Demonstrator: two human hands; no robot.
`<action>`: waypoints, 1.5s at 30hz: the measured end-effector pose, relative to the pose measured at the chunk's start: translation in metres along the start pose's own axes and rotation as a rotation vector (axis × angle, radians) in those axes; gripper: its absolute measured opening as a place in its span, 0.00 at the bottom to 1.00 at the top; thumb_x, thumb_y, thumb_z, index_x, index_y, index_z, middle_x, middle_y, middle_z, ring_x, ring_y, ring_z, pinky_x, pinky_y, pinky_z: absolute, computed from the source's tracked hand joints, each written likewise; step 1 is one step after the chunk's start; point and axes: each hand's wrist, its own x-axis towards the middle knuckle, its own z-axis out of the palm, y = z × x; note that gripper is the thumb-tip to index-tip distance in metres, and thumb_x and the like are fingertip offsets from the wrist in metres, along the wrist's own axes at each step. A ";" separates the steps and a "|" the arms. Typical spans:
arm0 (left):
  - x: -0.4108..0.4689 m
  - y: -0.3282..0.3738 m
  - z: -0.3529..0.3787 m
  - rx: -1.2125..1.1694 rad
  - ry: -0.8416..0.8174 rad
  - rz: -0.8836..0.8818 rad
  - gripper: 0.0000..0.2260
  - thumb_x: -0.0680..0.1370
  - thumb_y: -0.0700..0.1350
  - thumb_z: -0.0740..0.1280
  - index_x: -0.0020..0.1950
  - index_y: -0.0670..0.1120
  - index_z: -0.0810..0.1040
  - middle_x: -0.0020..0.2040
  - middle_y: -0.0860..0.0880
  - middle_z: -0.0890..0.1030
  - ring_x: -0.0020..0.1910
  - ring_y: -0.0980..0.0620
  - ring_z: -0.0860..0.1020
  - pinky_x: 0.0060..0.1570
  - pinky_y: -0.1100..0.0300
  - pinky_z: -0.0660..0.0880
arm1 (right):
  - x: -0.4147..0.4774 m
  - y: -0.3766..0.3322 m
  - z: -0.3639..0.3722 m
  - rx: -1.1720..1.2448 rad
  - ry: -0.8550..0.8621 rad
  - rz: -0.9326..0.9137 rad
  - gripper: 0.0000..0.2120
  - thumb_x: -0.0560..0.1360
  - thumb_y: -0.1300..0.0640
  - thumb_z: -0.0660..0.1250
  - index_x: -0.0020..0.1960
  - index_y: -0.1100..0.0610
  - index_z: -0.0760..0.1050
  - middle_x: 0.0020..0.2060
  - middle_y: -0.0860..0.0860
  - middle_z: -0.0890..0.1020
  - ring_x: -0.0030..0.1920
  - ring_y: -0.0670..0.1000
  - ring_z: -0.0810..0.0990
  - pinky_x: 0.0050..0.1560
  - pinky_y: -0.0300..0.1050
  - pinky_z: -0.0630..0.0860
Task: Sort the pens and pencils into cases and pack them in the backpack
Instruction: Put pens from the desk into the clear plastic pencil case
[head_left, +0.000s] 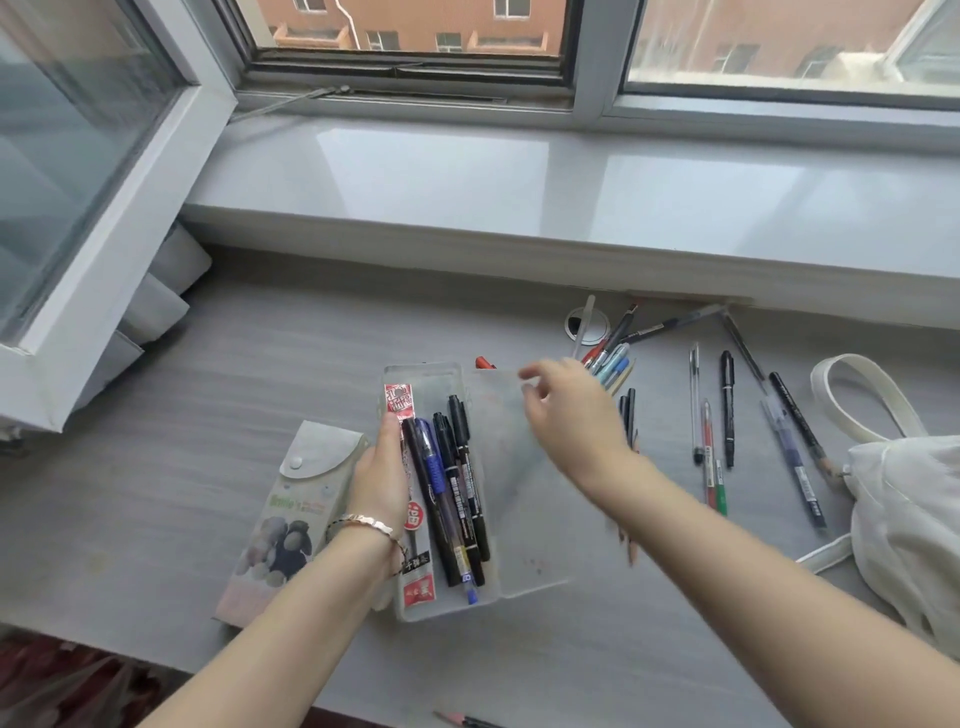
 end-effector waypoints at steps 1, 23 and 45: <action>0.001 0.003 -0.003 0.008 0.019 0.005 0.36 0.67 0.73 0.50 0.60 0.49 0.77 0.60 0.46 0.79 0.60 0.43 0.75 0.65 0.45 0.68 | 0.015 0.009 0.001 -0.065 -0.052 0.089 0.13 0.78 0.57 0.58 0.59 0.56 0.75 0.53 0.56 0.78 0.55 0.57 0.77 0.52 0.48 0.72; 0.004 0.000 -0.011 -0.047 0.033 -0.032 0.36 0.63 0.74 0.52 0.52 0.49 0.80 0.53 0.45 0.82 0.54 0.41 0.78 0.61 0.44 0.72 | 0.043 0.047 0.030 -0.309 -0.179 0.440 0.10 0.70 0.67 0.62 0.49 0.62 0.77 0.46 0.59 0.81 0.47 0.59 0.80 0.39 0.43 0.72; -0.057 -0.009 0.061 -0.148 -0.426 -0.199 0.30 0.77 0.65 0.47 0.48 0.45 0.81 0.51 0.42 0.82 0.52 0.48 0.81 0.58 0.52 0.75 | -0.098 -0.008 -0.028 0.451 -0.056 -0.015 0.32 0.71 0.64 0.67 0.65 0.38 0.62 0.36 0.45 0.69 0.35 0.44 0.71 0.37 0.33 0.74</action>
